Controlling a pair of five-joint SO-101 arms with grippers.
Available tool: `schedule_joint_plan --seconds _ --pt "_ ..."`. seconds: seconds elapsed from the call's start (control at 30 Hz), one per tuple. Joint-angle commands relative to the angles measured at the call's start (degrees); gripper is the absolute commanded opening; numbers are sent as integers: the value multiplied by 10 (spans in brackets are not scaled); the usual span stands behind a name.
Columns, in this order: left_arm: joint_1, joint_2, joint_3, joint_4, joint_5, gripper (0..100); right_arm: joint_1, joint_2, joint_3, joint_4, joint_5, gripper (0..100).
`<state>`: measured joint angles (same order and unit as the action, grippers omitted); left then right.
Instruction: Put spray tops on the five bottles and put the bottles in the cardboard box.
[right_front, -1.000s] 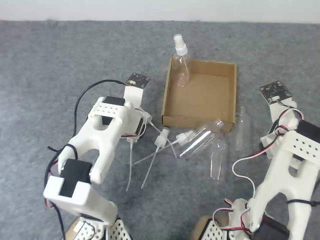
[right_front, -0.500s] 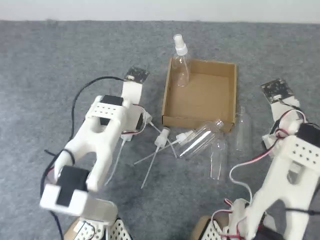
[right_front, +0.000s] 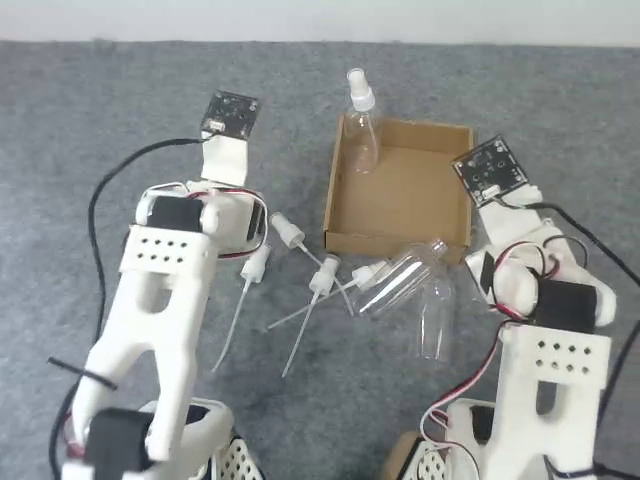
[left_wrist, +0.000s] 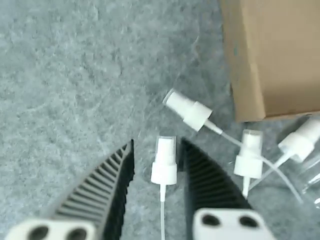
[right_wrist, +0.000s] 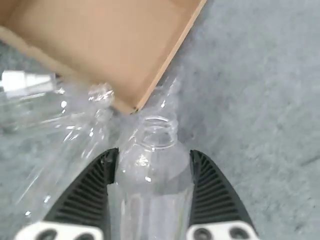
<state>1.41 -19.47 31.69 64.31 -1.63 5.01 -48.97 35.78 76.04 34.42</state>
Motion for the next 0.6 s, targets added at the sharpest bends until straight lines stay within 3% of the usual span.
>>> schedule_joint_plan --seconds 0.0,0.4,0.57 --pt "6 82 -13 -19 4 138 -4 -21 -33 34 -7 6" --pt "11 279 -15 -99 -1 121 -3 -22 -33 55 -5 6" --pt "5 277 -33 -93 -14 22 -8 -26 -29 54 -5 9"
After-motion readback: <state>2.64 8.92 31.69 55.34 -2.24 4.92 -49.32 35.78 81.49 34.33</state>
